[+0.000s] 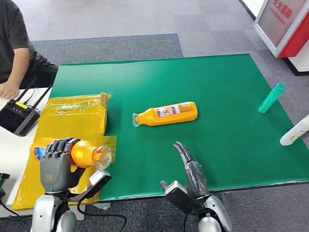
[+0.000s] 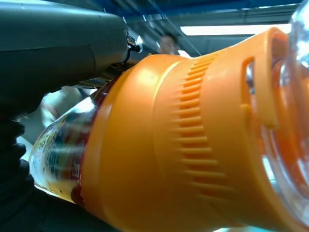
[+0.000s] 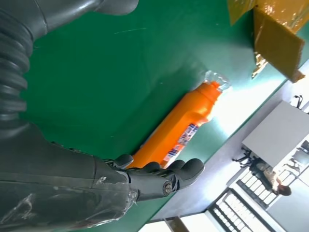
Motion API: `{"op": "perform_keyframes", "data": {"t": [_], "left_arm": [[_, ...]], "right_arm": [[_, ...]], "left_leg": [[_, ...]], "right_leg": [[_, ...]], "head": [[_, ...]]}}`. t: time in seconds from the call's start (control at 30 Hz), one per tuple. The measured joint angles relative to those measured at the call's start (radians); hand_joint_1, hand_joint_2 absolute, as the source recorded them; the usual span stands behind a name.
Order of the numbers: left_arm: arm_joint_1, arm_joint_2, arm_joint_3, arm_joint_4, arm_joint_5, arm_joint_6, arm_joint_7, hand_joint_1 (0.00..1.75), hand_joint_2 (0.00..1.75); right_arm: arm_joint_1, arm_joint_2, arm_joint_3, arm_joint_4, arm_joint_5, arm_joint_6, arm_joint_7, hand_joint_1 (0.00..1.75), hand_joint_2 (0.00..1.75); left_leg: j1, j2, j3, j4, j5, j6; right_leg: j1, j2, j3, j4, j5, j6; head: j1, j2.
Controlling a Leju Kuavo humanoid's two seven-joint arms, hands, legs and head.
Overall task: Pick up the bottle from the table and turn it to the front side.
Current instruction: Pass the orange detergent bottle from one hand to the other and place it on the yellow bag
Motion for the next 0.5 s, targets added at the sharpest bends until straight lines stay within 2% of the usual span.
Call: {"op": "perform_keyframes", "data": {"t": [0.07, 0.1, 0.2, 0.27, 0.37, 0.5], "left_arm": [[0.0, 0.018, 0.03, -0.006, -0.05, -0.014, 0.085, 1.75, 1.75], [0.001, 0.042, 0.037, -0.006, -0.056, -0.031, 0.147, 1.75, 1.75], [0.0, 0.18, 0.004, -0.002, -0.059, -0.107, 0.405, 1.75, 1.75], [-0.003, 0.272, -0.037, 0.007, -0.059, -0.148, 0.514, 1.75, 1.75], [-0.007, 0.37, -0.098, 0.029, -0.059, -0.179, 0.55, 1.75, 1.75], [-0.012, 0.436, -0.141, 0.049, -0.059, -0.187, 0.556, 1.75, 1.75]], "right_arm": [[0.003, 0.004, -0.024, 0.001, -0.004, 0.005, -0.01, 0.0, 1.75], [0.003, 0.007, -0.035, 0.002, -0.008, 0.006, -0.016, 0.0, 1.75], [0.006, 0.015, -0.064, 0.006, -0.02, 0.017, -0.032, 0.0, 1.75], [0.006, 0.019, -0.081, 0.013, -0.025, 0.024, -0.04, 0.0, 1.75], [0.005, 0.027, -0.098, 0.027, -0.029, 0.027, -0.049, 0.0, 1.75], [0.005, 0.034, -0.111, 0.041, -0.031, 0.028, -0.053, 0.0, 1.75]], "left_leg": [[0.0, 0.0, 0.0, 0.0, 0.0, 0.0], [0.0, 0.0, 0.0, 0.0, 0.0, 0.0], [0.001, 0.0, 0.0, 0.0, 0.0, -0.001], [0.002, 0.0, 0.0, 0.0, 0.0, -0.002], [0.003, 0.0, 0.0, 0.0, 0.0, -0.003], [0.002, 0.0, 0.0, 0.0, -0.001, -0.003]], "right_leg": [[0.0, 0.0, 0.0, 0.0, 0.0, 0.0], [0.0, 0.0, 0.0, 0.0, 0.0, -0.001], [0.002, 0.0, -0.001, 0.0, -0.001, -0.003], [0.002, 0.0, -0.003, 0.0, -0.002, -0.003], [0.003, 0.0, -0.003, 0.0, -0.002, -0.004], [0.002, 0.0, -0.001, 0.0, -0.002, -0.004]], "head": [[0.0, 0.0], [0.0, 0.0], [0.0, 0.0], [0.0, 0.0], [0.0, 0.0], [0.0, 0.0]]}}
